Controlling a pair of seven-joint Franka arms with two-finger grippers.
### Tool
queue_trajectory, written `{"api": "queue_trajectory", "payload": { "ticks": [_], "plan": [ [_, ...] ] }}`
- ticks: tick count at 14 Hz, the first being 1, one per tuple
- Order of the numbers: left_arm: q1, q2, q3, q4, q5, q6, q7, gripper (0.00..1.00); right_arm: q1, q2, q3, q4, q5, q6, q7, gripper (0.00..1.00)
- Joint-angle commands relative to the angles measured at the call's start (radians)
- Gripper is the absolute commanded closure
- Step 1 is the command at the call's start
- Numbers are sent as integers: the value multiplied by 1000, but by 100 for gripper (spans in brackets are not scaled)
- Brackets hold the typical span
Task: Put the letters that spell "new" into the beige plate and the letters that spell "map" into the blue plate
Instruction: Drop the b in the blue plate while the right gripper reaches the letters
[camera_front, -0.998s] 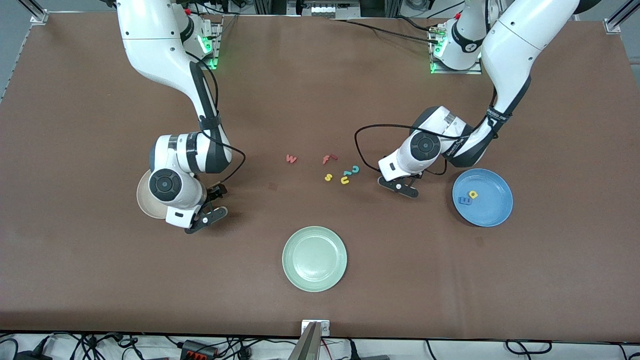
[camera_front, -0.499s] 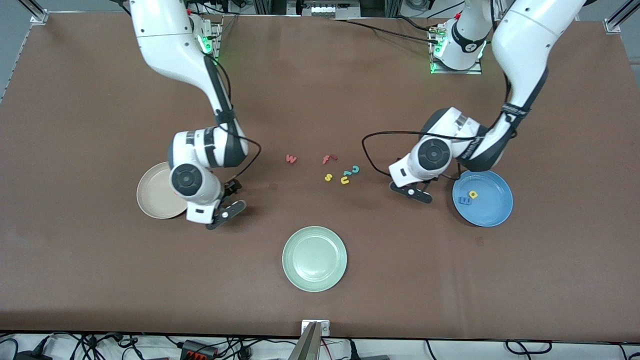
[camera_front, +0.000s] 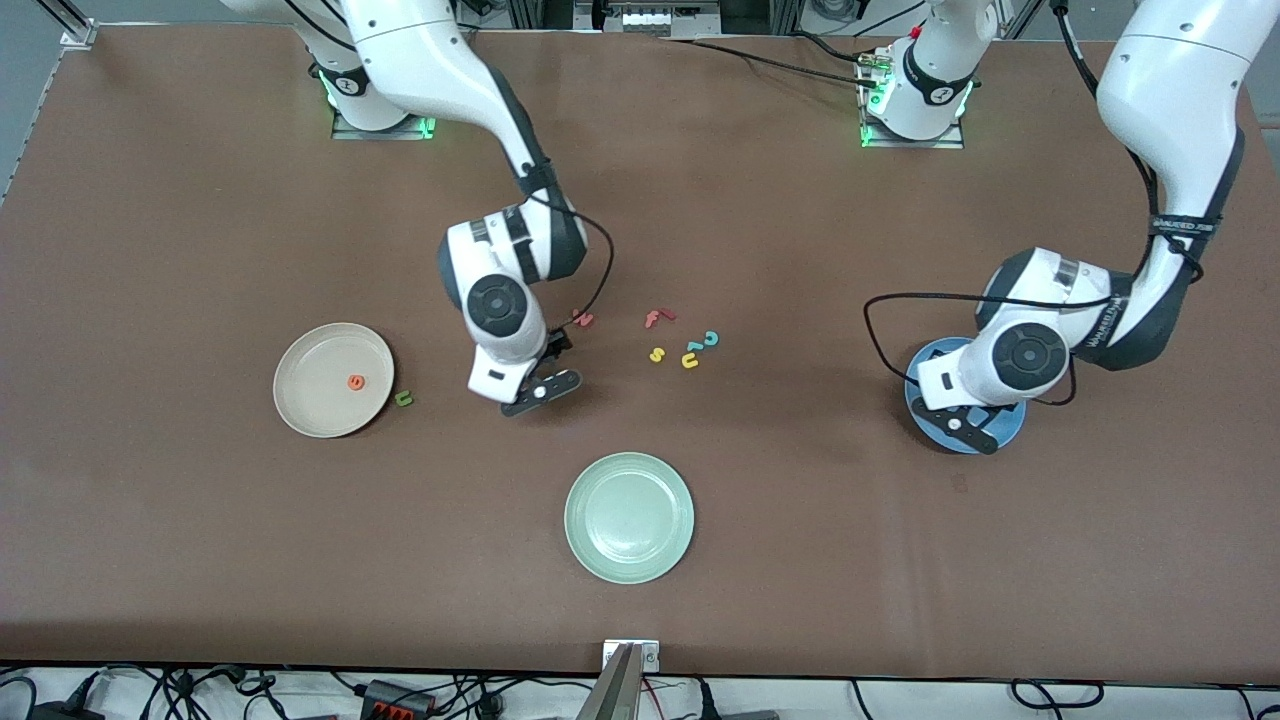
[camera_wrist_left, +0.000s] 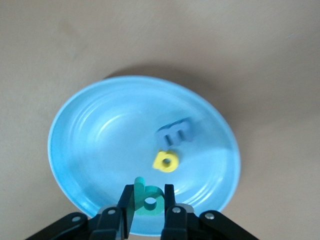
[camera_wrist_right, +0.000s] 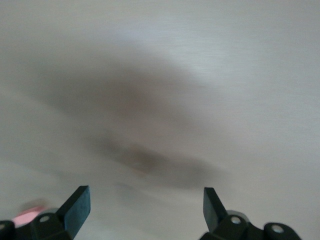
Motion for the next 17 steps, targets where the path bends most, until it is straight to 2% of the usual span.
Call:
{"api": "queue_trajectory", "payload": {
  "ticks": [1, 5, 7, 9, 11, 13, 15, 17],
  "plan": [
    [18, 29, -17, 9, 30, 3, 10, 0, 47, -10, -10, -9, 8, -7, -151, 0],
    [12, 20, -54, 17, 25, -7, 7, 0, 101, -17, -11, -11, 8, -65, -364, 0],
    [29, -7, -104, 41, 11, -23, 6, 0, 128, -34, -11, -22, 6, -85, -384, 0],
    [29, -36, -137, 79, 10, -100, 1, 0, 168, -42, -21, -41, 3, -86, -384, 0],
    [27, -63, -172, 168, 8, -236, -1, 0, 213, -48, -60, -61, 0, -78, -384, 0],
    [27, -66, -209, 304, -5, -411, -5, 0, 286, -48, -126, -77, 0, -70, -384, 2],
    [30, -66, -210, 435, -91, -514, -22, 0, 357, -50, -183, -136, 0, -6, -386, 2],
    [15, -98, -159, 490, -188, -522, -34, 0, 380, -53, -199, -183, 3, 66, -383, 2]
  ]
}}
